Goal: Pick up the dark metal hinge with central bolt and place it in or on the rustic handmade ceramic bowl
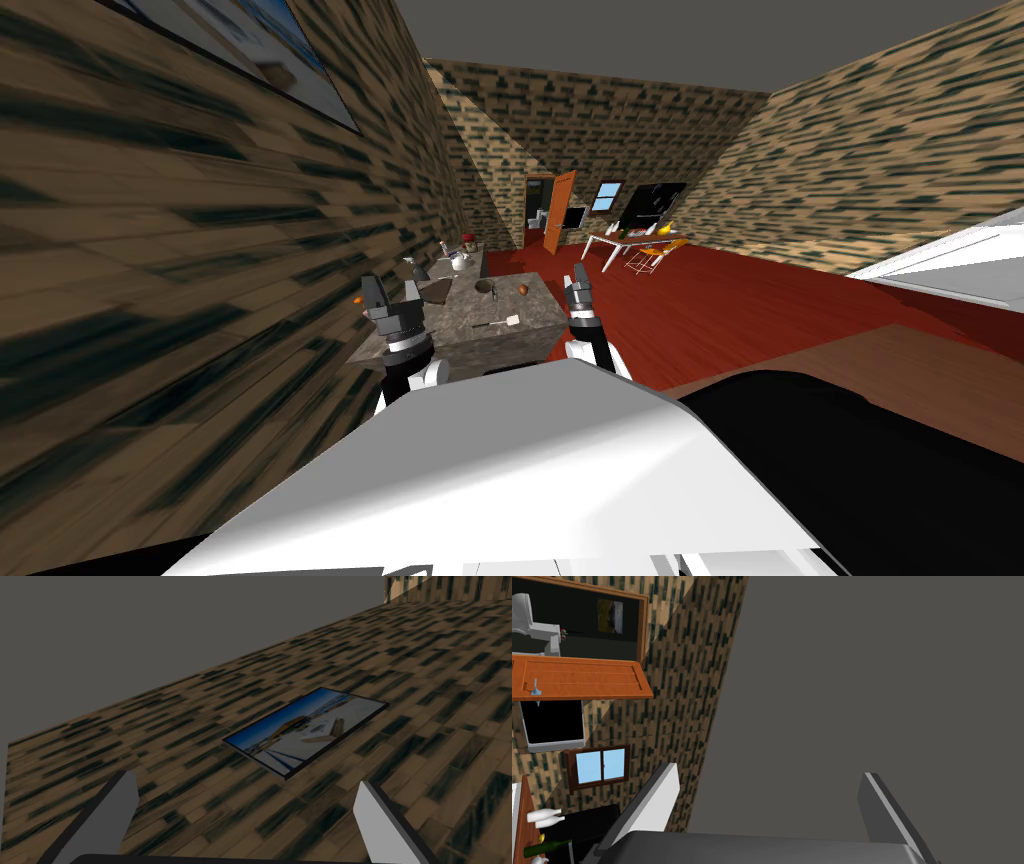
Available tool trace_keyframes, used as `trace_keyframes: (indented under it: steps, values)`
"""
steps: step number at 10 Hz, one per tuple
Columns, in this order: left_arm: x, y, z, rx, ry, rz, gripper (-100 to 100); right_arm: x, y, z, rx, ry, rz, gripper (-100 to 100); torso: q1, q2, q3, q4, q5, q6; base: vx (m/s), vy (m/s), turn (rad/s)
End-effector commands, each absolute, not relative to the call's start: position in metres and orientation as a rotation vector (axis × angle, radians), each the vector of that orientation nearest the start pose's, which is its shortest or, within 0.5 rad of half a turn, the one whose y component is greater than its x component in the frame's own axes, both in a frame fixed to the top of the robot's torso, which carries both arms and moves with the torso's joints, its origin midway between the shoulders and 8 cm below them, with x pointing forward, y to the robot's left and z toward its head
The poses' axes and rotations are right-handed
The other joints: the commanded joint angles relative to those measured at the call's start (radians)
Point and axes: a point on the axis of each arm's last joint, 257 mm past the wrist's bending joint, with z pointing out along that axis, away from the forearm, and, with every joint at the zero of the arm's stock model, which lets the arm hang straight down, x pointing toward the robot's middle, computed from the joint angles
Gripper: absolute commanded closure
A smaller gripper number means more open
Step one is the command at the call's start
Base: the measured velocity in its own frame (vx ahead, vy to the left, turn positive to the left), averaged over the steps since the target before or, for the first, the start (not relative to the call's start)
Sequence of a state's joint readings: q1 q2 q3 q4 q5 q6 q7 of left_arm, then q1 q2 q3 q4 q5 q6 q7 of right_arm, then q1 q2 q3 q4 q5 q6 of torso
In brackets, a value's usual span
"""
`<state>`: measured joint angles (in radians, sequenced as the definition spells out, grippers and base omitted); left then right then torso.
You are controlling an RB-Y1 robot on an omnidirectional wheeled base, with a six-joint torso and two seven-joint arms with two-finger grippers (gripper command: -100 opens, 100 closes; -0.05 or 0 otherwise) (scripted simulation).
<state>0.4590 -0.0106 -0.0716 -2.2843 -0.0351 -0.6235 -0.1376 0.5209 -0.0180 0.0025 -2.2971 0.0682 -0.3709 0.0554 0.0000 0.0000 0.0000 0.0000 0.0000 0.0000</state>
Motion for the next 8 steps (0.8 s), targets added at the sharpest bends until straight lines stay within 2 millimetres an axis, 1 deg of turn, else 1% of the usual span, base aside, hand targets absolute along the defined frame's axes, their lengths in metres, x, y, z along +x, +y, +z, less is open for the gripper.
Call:
trace_keyframes:
  steps: [1,4,6,7,8]
  values:
    - [0.333,0.242,0.050,-0.443,0.594,-1.242,-100,0.361,-0.277,-0.001,0.684,0.768,1.168,0,0.000,0.000,0.000,0.000,0.000,0.000,-0.035,-0.033,-0.037]
    - [0.349,0.244,0.024,-0.403,0.700,-1.164,-100,0.361,-0.277,-0.001,0.684,0.768,1.169,0,-0.005,0.005,0.003,0.001,-0.001,0.000,-0.083,-0.084,-0.036]
    - [0.362,0.250,0.003,-0.374,0.773,-1.089,-100,0.361,-0.277,-0.001,0.684,0.768,1.169,0,-0.006,0.006,0.003,0.001,-0.001,0.000,-0.091,-0.103,-0.056]
    - [0.363,0.251,0.001,-0.377,0.777,-1.088,-100,0.361,-0.277,-0.001,0.684,0.768,1.169,0,-0.007,0.006,0.004,0.001,-0.002,0.000,-0.067,-0.074,-0.004]
    - [0.371,0.256,-0.011,-0.364,0.815,-1.044,-100,0.361,-0.277,-0.001,0.684,0.768,1.169,0,-0.005,0.005,0.003,0.001,-0.001,0.000,-0.048,-0.061,-0.044]
